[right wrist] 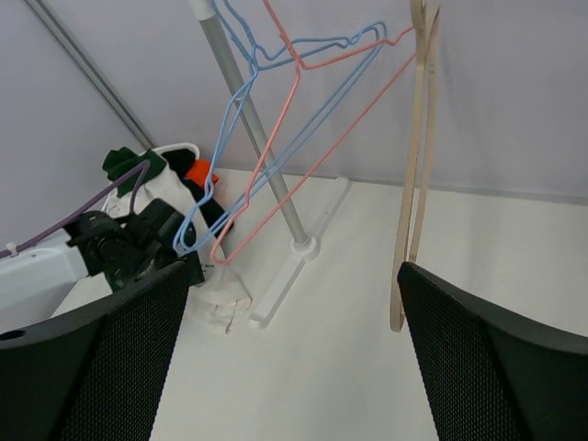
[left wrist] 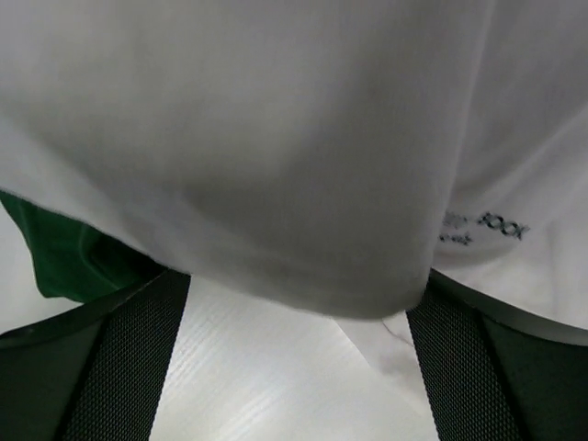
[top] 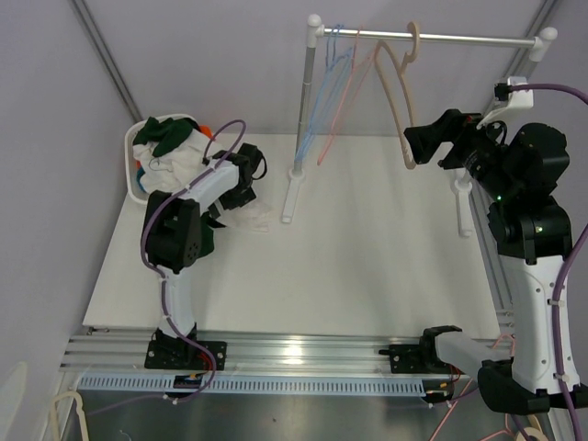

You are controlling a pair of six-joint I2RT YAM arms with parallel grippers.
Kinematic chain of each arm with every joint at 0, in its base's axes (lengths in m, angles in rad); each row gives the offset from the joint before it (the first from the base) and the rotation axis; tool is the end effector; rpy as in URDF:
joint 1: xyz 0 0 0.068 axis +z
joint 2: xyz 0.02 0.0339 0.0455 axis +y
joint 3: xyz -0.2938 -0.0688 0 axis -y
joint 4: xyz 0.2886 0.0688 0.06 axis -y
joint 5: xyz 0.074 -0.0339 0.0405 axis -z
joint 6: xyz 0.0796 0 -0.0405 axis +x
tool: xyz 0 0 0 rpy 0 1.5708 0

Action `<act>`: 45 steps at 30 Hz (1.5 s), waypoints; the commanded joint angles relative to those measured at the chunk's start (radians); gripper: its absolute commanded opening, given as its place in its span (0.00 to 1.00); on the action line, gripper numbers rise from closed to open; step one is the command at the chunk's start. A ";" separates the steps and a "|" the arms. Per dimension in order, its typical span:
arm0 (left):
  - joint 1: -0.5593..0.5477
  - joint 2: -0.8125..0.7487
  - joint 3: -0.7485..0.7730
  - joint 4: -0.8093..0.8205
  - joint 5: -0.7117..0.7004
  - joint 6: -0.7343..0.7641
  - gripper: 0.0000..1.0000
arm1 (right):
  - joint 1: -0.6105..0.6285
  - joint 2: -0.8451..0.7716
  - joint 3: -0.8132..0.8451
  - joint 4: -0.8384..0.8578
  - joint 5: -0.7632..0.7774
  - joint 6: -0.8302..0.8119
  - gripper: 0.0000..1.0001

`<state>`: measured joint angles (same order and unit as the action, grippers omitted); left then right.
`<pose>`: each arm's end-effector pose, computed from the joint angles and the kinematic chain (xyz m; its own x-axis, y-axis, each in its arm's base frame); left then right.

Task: Remove the t-shirt from the hanger

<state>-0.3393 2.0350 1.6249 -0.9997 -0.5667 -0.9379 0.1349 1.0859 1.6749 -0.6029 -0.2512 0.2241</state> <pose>0.4506 -0.1137 0.1768 -0.7115 -0.4703 -0.5221 -0.6324 0.7524 0.1842 0.2359 0.0520 0.5815 -0.0971 0.2040 -0.9741 -0.3641 0.9036 0.2256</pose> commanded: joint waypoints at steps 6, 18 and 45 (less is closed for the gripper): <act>0.022 0.135 0.191 -0.153 -0.067 0.110 1.00 | 0.002 -0.043 -0.040 0.066 -0.072 0.006 0.99; 0.036 0.356 0.521 -0.467 -0.222 0.157 1.00 | -0.001 -0.052 -0.049 0.094 -0.131 0.021 0.99; 0.112 -0.177 0.420 -0.255 0.126 0.292 0.01 | -0.003 -0.032 -0.057 0.120 -0.184 0.061 0.99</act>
<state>-0.3065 1.9717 1.9404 -1.2781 -0.5377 -0.7116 0.1337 1.0565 1.6161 -0.5137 -0.4103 0.2802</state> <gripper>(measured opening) 0.078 0.993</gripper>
